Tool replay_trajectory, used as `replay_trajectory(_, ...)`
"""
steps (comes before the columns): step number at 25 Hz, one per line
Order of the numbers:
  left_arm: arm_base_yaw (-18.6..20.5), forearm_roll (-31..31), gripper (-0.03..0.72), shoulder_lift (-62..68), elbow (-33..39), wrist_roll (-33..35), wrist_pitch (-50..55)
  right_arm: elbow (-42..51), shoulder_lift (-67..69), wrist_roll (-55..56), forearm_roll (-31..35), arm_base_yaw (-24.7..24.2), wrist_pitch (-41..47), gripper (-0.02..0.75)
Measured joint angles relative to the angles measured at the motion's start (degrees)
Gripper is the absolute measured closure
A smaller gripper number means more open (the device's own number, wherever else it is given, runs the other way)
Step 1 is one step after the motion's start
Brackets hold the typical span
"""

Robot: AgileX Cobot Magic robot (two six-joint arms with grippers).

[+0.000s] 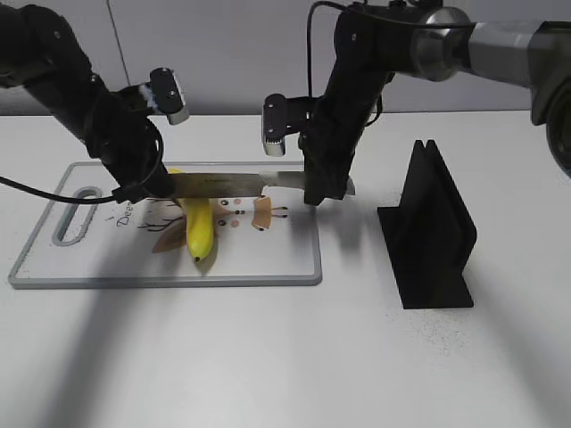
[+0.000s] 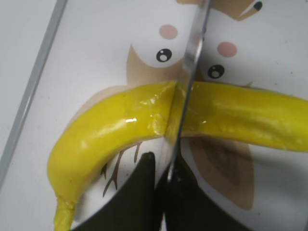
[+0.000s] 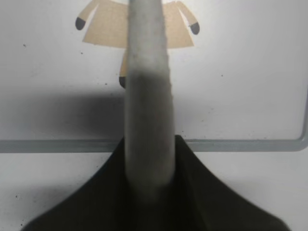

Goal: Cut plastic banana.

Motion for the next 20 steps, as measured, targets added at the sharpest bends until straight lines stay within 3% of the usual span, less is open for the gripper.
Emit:
replay_trajectory(13,-0.5,1.9,0.657,-3.1,1.1,-1.5,-0.8,0.3,-2.7,0.3,-0.5,0.4,0.5,0.573)
replay_trajectory(20,-1.0,3.1,0.663,-9.4,2.0,-2.1,1.6,-2.1,-6.5,0.5,-0.8,0.6,6.3,0.573)
